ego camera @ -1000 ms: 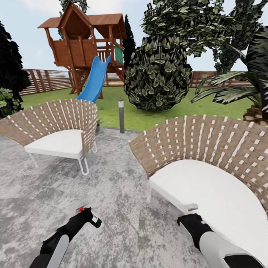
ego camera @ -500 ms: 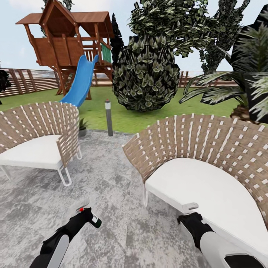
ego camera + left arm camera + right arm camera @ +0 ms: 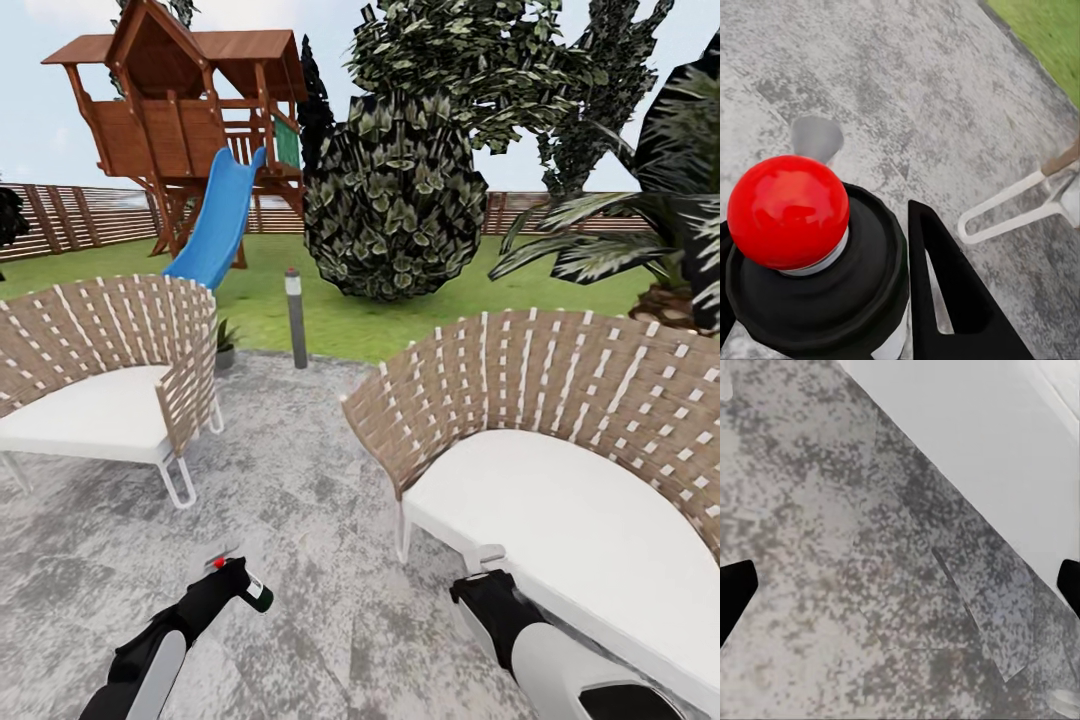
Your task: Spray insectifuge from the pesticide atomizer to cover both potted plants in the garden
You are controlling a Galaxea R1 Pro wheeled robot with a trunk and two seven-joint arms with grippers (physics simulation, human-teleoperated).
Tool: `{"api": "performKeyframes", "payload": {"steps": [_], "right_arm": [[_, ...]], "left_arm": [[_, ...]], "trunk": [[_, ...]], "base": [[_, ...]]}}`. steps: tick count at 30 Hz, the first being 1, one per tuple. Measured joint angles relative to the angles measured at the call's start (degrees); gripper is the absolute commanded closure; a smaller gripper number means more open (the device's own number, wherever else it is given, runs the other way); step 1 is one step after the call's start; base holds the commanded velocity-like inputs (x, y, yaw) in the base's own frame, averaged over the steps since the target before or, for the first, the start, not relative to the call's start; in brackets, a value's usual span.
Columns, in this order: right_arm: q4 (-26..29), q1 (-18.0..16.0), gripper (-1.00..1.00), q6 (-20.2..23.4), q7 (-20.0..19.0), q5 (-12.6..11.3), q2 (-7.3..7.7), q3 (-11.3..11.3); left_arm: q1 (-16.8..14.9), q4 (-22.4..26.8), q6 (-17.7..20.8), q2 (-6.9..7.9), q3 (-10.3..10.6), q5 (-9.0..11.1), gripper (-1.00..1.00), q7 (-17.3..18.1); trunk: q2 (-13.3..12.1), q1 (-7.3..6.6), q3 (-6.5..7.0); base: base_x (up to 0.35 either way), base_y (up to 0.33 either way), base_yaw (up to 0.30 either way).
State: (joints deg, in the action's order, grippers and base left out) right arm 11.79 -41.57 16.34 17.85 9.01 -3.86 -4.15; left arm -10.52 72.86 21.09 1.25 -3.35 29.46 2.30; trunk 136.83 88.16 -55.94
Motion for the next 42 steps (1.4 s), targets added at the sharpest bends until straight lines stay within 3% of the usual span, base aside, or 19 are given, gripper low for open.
{"api": "performKeyframes", "payload": {"steps": [18, 29, 32, 34, 36, 39, 40, 42], "right_arm": [[-0.03, 0.01, -1.0, -1.52, 0.3, -0.15, -0.09, 0.19], [0.59, 0.11, -1.0, -6.31, 0.0, 0.13, -0.1, -0.07], [3.37, 0.15, -1.0, -8.31, -0.46, -0.05, -0.36, -0.25], [4.44, 0.17, -1.0, -6.89, -1.2, -0.1, -2.24, -0.2], [4.89, 0.18, -1.0, -6.37, -5.46, -0.05, -3.8, -0.2], [7.12, 0.17, -1.0, -6.28, -17.15, -0.04, -4.19, -0.17], [8.56, 0.17, -1.0, -6.26, -20.2, -0.29, -4.25, -0.09], [9.79, 0.17, -1.0, -6.3, -22.53, -0.68, -4.63, 0.12]], "left_arm": [[0.04, 0.0, -0.07, -0.02, 0.19, -0.47, 1.0, -0.02], [-0.01, -0.07, -0.02, 0.07, -0.19, 0.2, 1.0, -0.02], [0.01, -0.73, -0.08, 0.21, -0.8, 0.1, 1.0, -0.09], [0.04, -3.3, -0.08, 0.43, -3.83, -0.18, 1.0, 0.0], [0.14, -7.7, -0.08, 0.63, -6.59, -0.35, 1.0, 0.08], [0.67, -14.45, -1.55, 0.98, -8.29, -0.48, 1.0, 0.11], [1.61, -15.97, -4.3, 1.06, -8.49, -0.52, 1.0, 0.17], [4.54, -17.28, -10.55, 1.11, -8.65, -0.31, 1.0, 0.45]], "trunk": [[0.0, 0.0, 0.0], [0.0, 0.0, 0.0], [0.0, 0.0, 0.0], [0.0, 0.0, 0.0], [0.0, 0.01, -0.01], [0.0, 0.0, 0.0], [0.0, 0.0, -0.01], [0.0, 0.0, -0.01]], "base": [[0.317, 0.001, 0.0], [-0.091, 0.0, 0.0], [-0.313, 0.125, 0.0], [-0.194, 0.246, 0.0], [-0.047, 0.31, 0.0], [-0.008, 0.103, 0.0], [-0.002, 0.026, 0.0], [-0.001, 0.011, 0.0]]}}
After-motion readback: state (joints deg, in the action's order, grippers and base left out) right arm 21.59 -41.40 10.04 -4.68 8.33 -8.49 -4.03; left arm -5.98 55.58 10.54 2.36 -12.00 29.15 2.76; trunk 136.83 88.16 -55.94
